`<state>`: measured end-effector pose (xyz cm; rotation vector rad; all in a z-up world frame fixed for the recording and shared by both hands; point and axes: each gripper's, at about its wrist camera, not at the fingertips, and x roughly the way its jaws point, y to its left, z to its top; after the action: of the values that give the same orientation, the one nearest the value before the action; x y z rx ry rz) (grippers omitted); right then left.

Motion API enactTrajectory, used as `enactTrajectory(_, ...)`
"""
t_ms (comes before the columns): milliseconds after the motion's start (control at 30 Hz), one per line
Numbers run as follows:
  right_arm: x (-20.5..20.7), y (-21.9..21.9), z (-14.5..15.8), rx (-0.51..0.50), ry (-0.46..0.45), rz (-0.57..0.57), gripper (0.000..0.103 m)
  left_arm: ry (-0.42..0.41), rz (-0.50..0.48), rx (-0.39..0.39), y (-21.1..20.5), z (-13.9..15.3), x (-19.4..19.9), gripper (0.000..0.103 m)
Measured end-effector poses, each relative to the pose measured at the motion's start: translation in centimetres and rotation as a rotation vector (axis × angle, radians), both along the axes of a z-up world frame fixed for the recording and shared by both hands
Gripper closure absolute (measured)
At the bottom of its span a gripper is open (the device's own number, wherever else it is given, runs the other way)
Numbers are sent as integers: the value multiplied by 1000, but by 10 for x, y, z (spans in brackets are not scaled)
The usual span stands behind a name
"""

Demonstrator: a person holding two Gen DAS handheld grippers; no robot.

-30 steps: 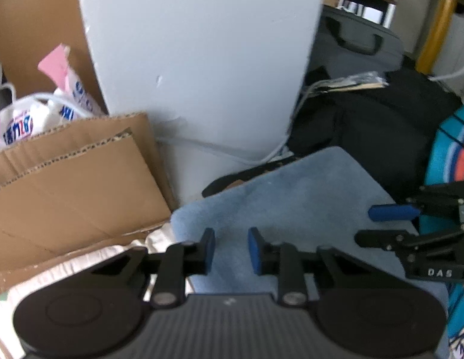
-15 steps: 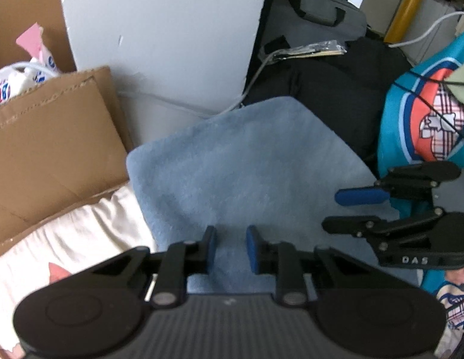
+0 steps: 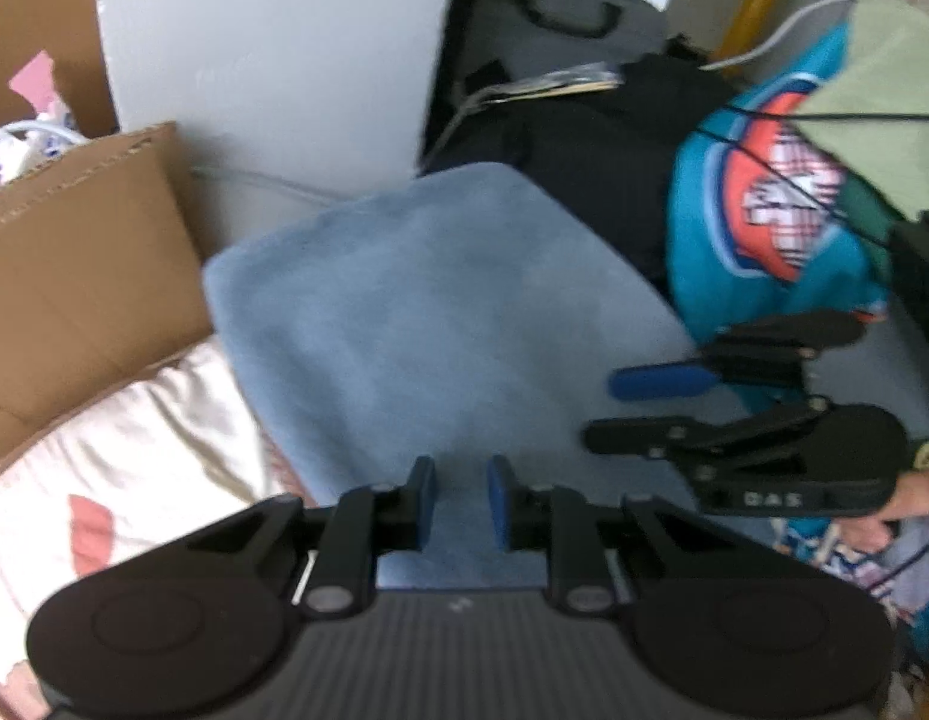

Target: Fold clothes

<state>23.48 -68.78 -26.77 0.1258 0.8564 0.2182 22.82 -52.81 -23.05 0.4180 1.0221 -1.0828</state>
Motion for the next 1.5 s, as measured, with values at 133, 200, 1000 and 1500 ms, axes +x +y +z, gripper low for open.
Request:
enactTrajectory(133, -7, 4, -6, 21, -5, -5, 59, -12, 12, 37, 5, -12, -5, 85)
enactTrajectory(200, -11, 6, -9, 31, -7, -7, 59, -8, 28, 56, 4, -20, -3, 88)
enactTrajectory(1000, -85, -4, -3, -4, -127, -135, 60, -26, 97, -1, 47, -15, -19, 74)
enactTrajectory(1500, -150, -62, -29, 313, -111, -617, 57, 158, 158, -60, 73, -40, -33, 47)
